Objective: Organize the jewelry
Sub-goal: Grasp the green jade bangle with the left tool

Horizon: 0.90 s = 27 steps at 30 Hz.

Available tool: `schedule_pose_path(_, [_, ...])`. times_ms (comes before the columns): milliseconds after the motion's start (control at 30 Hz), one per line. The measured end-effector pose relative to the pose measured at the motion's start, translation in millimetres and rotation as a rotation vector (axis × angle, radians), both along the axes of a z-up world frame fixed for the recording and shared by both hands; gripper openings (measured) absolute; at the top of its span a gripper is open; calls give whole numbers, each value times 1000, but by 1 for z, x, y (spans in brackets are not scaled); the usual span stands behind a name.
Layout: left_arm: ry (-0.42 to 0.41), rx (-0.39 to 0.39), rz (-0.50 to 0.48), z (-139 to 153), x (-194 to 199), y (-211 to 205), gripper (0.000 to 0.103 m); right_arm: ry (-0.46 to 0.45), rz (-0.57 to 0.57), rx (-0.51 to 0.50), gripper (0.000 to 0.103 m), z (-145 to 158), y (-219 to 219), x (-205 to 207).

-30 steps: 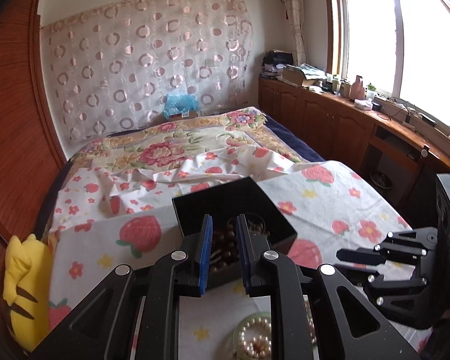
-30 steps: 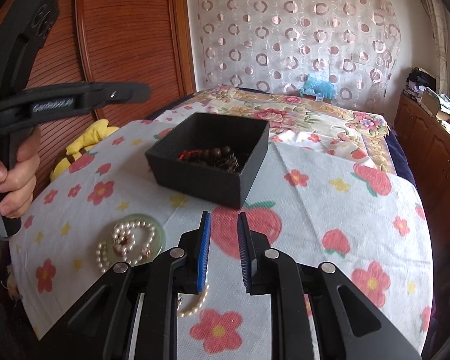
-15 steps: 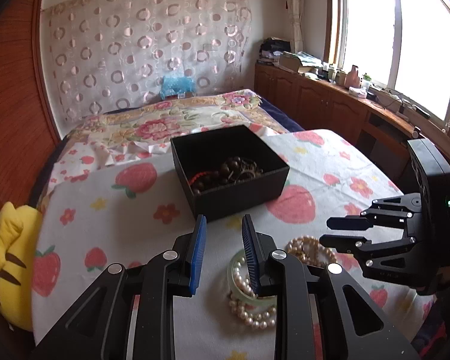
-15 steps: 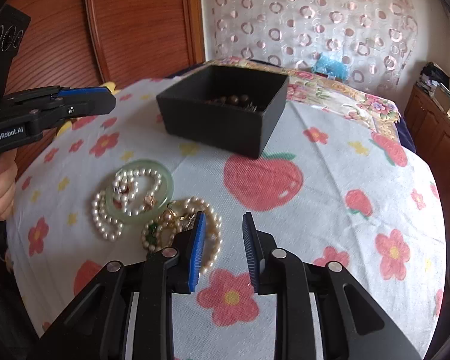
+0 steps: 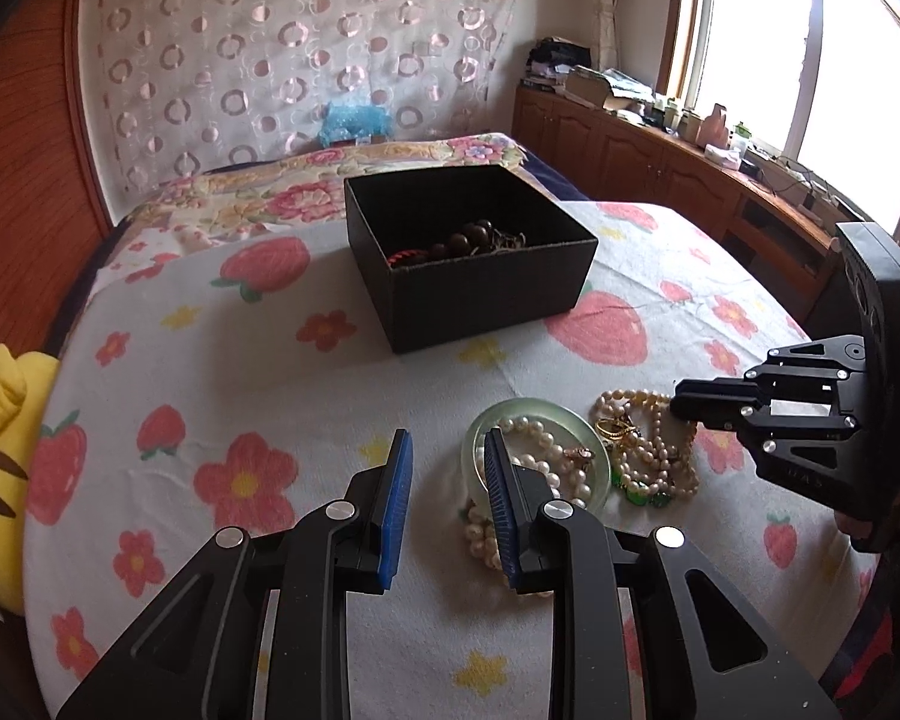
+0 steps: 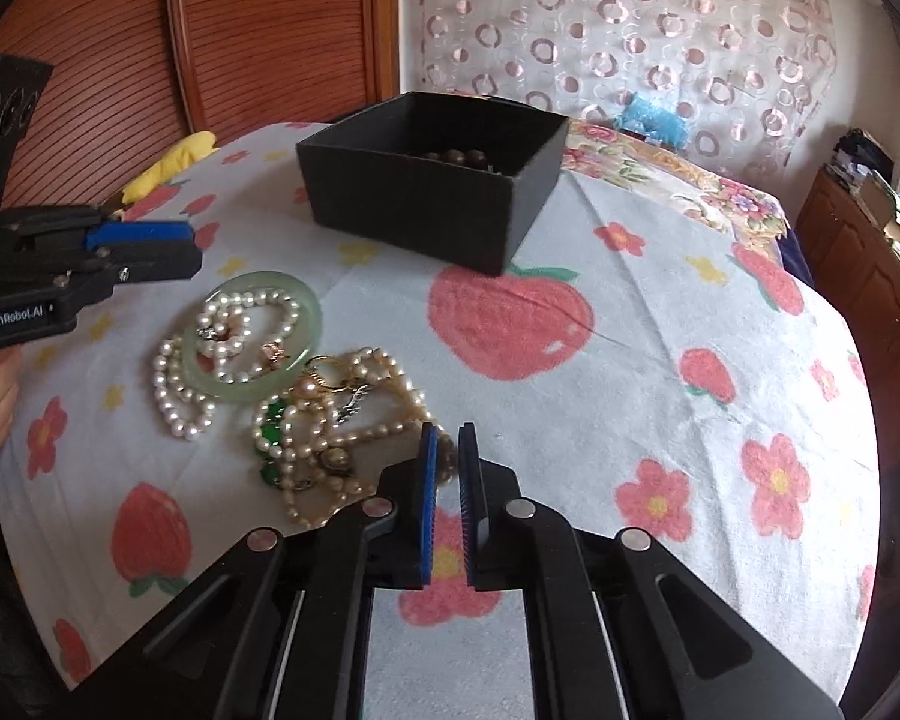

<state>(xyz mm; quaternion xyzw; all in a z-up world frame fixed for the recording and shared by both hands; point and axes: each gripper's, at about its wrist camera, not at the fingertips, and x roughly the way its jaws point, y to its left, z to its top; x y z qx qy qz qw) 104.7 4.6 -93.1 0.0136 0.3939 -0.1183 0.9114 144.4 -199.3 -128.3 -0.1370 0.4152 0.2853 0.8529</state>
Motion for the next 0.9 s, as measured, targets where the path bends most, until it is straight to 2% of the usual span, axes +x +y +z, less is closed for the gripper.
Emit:
schedule_pose_path(433, [69, -17, -26, -12, 20, -11, 23, 9, -6, 34, 8, 1, -6, 2])
schedule_pose_path(900, [113, 75, -86, -14, 43, -29, 23, 11, -6, 36, 8, 1, -7, 3])
